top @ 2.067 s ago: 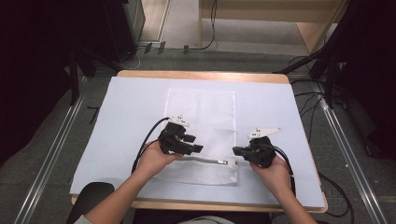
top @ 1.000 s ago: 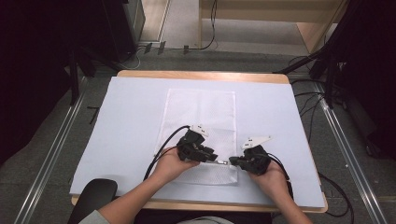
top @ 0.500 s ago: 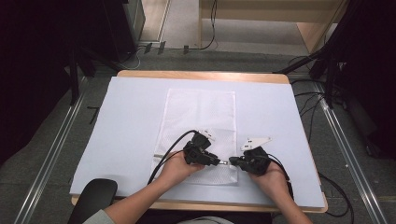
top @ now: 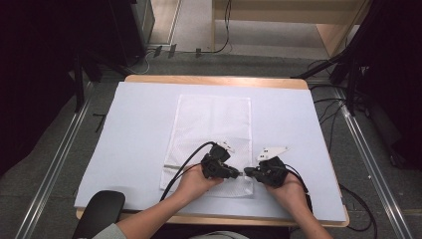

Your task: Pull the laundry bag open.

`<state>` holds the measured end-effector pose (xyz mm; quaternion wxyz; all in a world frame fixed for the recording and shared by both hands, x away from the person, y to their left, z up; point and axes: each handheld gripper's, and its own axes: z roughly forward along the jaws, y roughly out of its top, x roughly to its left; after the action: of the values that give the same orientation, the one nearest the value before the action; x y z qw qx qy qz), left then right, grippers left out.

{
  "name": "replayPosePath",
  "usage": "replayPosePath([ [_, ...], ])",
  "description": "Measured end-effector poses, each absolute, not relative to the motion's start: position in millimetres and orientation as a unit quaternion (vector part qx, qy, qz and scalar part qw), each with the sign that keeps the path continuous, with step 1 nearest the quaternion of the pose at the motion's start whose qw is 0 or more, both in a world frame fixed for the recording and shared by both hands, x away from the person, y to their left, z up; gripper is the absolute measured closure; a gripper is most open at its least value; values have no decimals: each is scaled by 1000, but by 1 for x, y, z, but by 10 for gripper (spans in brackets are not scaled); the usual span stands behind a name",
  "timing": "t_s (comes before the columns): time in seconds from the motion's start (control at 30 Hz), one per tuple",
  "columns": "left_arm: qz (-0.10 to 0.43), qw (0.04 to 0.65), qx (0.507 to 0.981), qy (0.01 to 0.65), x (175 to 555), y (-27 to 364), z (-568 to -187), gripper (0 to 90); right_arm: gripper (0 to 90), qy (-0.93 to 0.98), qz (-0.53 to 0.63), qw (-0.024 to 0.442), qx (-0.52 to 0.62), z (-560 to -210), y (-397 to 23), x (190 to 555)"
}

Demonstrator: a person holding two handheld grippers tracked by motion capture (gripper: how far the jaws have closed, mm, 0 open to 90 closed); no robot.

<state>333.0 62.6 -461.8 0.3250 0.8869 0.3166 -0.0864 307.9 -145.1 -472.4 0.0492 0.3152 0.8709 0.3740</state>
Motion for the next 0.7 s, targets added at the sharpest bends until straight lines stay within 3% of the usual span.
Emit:
replayPosePath([
  [0.47, -121, 331, 880, 318, 342, 66, -464, 877, 900, 878, 363, 35, 311, -470, -142, 306],
  [0.7, -135, 327, 880, 317, 345, 68, -463, 879, 900, 886, 352, 56, 298, -469, -137, 302],
])
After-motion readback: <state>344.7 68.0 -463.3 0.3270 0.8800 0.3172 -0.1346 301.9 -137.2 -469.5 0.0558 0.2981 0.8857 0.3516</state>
